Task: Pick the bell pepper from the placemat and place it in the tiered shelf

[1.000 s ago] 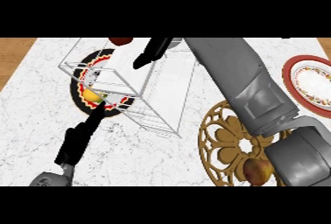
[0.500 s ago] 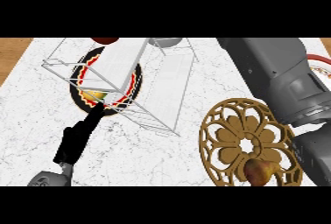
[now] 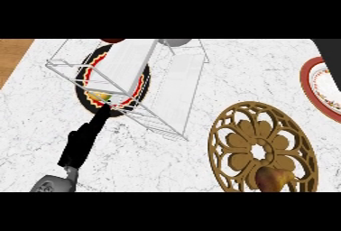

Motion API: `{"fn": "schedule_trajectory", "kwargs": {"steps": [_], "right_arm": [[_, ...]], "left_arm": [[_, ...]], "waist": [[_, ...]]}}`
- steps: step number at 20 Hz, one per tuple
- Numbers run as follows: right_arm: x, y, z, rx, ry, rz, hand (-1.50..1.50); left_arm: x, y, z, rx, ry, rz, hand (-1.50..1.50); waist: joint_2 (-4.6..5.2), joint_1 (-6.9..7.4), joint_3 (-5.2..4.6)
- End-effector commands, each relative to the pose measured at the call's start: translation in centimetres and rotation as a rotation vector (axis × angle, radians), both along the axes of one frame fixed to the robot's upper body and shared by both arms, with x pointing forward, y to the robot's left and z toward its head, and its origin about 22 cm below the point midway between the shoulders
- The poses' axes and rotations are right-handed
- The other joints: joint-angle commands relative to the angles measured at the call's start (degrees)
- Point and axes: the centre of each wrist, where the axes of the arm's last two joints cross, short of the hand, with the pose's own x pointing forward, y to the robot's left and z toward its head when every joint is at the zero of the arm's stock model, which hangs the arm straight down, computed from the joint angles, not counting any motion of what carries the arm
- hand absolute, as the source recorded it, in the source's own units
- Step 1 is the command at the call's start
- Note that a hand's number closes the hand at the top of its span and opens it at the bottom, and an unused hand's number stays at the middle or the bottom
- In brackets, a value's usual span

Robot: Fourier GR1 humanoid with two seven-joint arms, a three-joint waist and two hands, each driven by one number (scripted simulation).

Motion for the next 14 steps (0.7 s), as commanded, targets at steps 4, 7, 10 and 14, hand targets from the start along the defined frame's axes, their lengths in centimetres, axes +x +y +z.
{"fn": "schedule_trajectory", "kwargs": {"steps": [4, 7, 10, 14], "right_arm": [[-1.7, -7.9, 0.2, -0.028, -0.070, 0.009, -1.50], [-2.2, -9.5, 0.5, -0.038, -0.100, 0.018, -1.50], [-2.4, -10.0, -0.5, -0.044, -0.113, 0.053, -1.50], [-2.8, -11.2, -0.3, -0.133, -0.086, 0.052, -1.50]], "left_arm": [[0.5, -0.1, 0.1, 0.005, -0.006, -0.010, 0.00], [0.3, -0.7, 0.1, 0.011, -0.004, -0.041, 0.00], [0.8, -0.9, 0.9, -0.003, -0.011, -0.049, 0.00], [0.7, -0.6, 0.5, 0.014, -0.010, -0.033, 0.00]], "waist": [[0.74, 0.83, 0.06], [1.05, 1.66, 0.13], [1.15, 2.26, 0.18], [1.41, 2.89, 0.13]]}}
